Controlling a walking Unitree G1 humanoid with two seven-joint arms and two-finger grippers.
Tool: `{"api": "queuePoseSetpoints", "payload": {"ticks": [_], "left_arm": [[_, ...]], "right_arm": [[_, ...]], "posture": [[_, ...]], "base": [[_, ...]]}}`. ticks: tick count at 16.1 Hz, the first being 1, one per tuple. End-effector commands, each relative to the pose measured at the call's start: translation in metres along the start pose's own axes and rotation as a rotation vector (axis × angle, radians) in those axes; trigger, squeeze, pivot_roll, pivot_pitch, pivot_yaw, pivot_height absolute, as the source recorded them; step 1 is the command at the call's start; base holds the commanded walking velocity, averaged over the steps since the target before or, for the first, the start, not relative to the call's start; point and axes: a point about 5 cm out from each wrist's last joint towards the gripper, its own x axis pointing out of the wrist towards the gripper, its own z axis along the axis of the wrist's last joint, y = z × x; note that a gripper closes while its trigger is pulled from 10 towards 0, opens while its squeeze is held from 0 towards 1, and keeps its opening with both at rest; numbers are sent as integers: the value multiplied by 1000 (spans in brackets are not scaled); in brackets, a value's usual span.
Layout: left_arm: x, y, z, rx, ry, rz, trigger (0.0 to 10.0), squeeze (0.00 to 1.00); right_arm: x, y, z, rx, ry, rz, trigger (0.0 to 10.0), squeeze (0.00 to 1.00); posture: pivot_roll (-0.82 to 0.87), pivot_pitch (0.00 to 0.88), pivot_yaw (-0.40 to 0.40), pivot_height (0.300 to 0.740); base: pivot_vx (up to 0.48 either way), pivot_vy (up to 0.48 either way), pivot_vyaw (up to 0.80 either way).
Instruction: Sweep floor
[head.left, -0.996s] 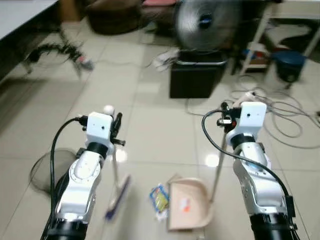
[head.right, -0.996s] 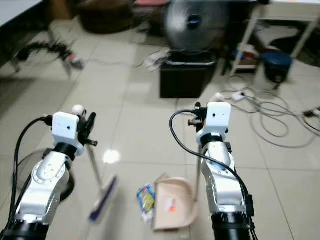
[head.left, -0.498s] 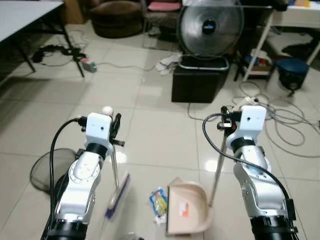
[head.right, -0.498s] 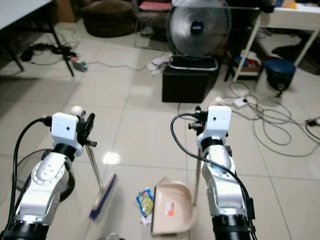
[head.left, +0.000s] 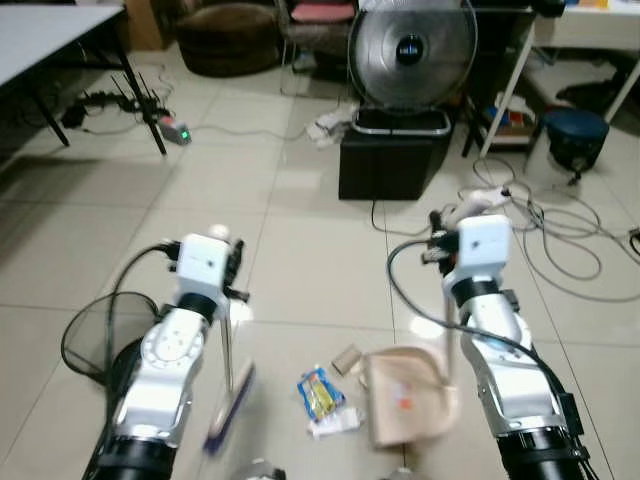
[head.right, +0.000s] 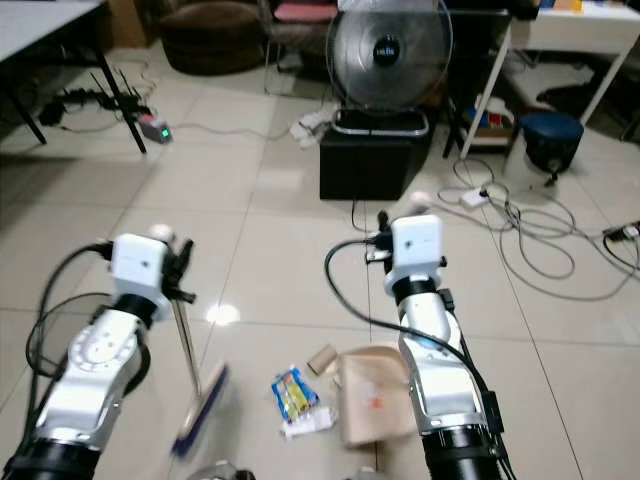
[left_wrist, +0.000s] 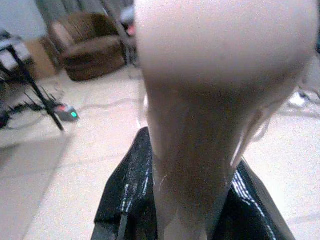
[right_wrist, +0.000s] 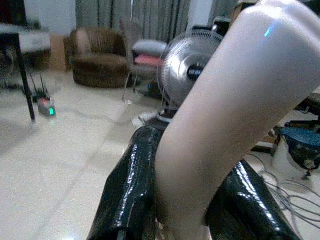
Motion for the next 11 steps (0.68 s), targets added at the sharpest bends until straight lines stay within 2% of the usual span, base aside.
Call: {"api": "queuePoseSetpoints", "payload": {"ticks": [1, 7, 9, 11], "left_arm": [[4, 0, 5, 26, -23, -13, 10000, 0], [10, -8, 4, -6, -109, -53, 10000, 0], [11, -14, 1, 8, -126, -68, 10000, 0], [14, -16, 0, -9, -136, -30, 10000, 0]], "right_arm": [[5, 2, 7, -34, -40, 19, 10000, 0], [14, 11, -10, -108, -78, 14, 10000, 0], [18, 15, -17, -106, -71, -8, 10000, 0], [22, 20, -22, -97, -74, -57, 10000, 0]], "posture": [[-35, 139, 40, 740], [-9, 231, 57, 740], [-8, 248, 60, 740], [-8, 267, 66, 740]], "base": [[0, 0, 0], [0, 0, 0], [0, 0, 0], [0, 0, 0]]}}
